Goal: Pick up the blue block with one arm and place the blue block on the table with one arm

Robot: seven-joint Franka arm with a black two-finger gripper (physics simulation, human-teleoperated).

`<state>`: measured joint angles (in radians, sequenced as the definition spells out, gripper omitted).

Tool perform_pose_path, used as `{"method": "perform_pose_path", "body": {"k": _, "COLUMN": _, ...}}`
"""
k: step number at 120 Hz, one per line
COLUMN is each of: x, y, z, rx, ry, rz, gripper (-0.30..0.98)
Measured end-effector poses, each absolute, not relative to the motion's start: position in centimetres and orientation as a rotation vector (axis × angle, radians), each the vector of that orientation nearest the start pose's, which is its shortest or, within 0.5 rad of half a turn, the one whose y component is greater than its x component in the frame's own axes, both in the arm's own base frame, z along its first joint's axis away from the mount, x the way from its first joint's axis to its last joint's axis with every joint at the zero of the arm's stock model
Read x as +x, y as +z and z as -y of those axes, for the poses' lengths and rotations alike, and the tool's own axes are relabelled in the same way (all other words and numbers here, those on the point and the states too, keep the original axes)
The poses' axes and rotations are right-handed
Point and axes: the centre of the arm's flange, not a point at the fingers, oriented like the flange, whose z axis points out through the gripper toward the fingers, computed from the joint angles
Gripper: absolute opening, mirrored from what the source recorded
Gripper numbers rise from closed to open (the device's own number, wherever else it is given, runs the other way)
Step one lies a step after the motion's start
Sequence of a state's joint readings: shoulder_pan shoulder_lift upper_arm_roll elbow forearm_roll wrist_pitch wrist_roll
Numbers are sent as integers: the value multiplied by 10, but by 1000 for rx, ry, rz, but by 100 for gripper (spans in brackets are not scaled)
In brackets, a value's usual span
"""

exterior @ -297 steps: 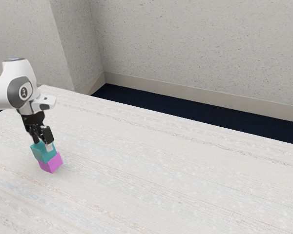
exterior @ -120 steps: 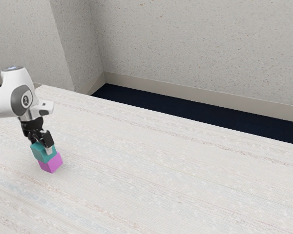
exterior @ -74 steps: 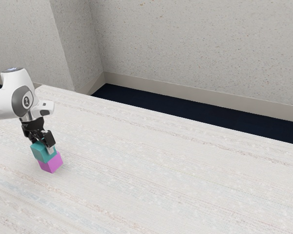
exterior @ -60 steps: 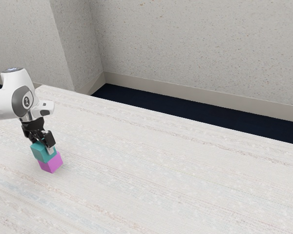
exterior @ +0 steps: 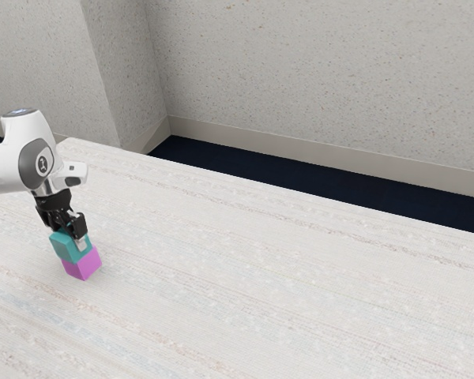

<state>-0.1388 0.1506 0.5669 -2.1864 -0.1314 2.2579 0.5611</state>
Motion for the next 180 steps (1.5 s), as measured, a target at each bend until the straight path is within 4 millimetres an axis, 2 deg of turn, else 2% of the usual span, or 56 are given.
{"method": "perform_pose_path", "body": {"k": 20, "x": 498, "y": 330, "z": -217, "rx": -3174, "ry": 44, "rz": -76, "gripper": 31}}
{"method": "perform_pose_path", "body": {"k": 33, "x": 510, "y": 338, "z": -195, "rx": -3164, "ry": 24, "rz": -137, "gripper": 30}}
{"method": "perform_pose_path", "body": {"k": 44, "x": 527, "y": 347, "z": -162, "rx": -3149, "ry": 0, "rz": -228, "gripper": 29}}
{"method": "perform_pose_path", "body": {"k": 58, "x": 553, "y": 357, "z": -98, "rx": -3119, "ry": -33, "rz": -383, "gripper": 29}}
{"method": "perform_pose_path", "body": {"k": 67, "x": 561, "y": 347, "z": -61, "rx": -3107, "ry": -5, "rz": -449, "gripper": 29}}
{"method": "perform_pose_path", "body": {"k": 73, "x": 563, "y": 332, "z": -41, "rx": -3107, "ry": 33, "rz": -468, "gripper": 29}}
{"method": "perform_pose_path", "body": {"k": 83, "x": 565, "y": 311, "z": -19, "rx": -3120, "ry": 79, "rz": -463, "gripper": 29}}
{"method": "perform_pose_path", "body": {"k": 105, "x": 564, "y": 297, "z": -12, "rx": -3143, "ry": 99, "rz": -390, "gripper": 28}}
{"method": "perform_pose_path", "body": {"k": 132, "x": 561, "y": 287, "z": -14, "rx": -3158, "ry": 113, "rz": -310, "gripper": 29}}
{"method": "perform_pose_path", "body": {"k": 147, "x": 560, "y": 284, "z": -15, "rx": -3173, "ry": 116, "rz": -282, "gripper": 44}}
{"method": "perform_pose_path", "body": {"k": 172, "x": 560, "y": 289, "z": -17, "rx": -3187, "ry": 104, "rz": -272, "gripper": 59}}
{"method": "perform_pose_path", "body": {"k": 180, "x": 561, "y": 311, "z": -19, "rx": -3195, "ry": 53, "rz": -288, "gripper": 62}}
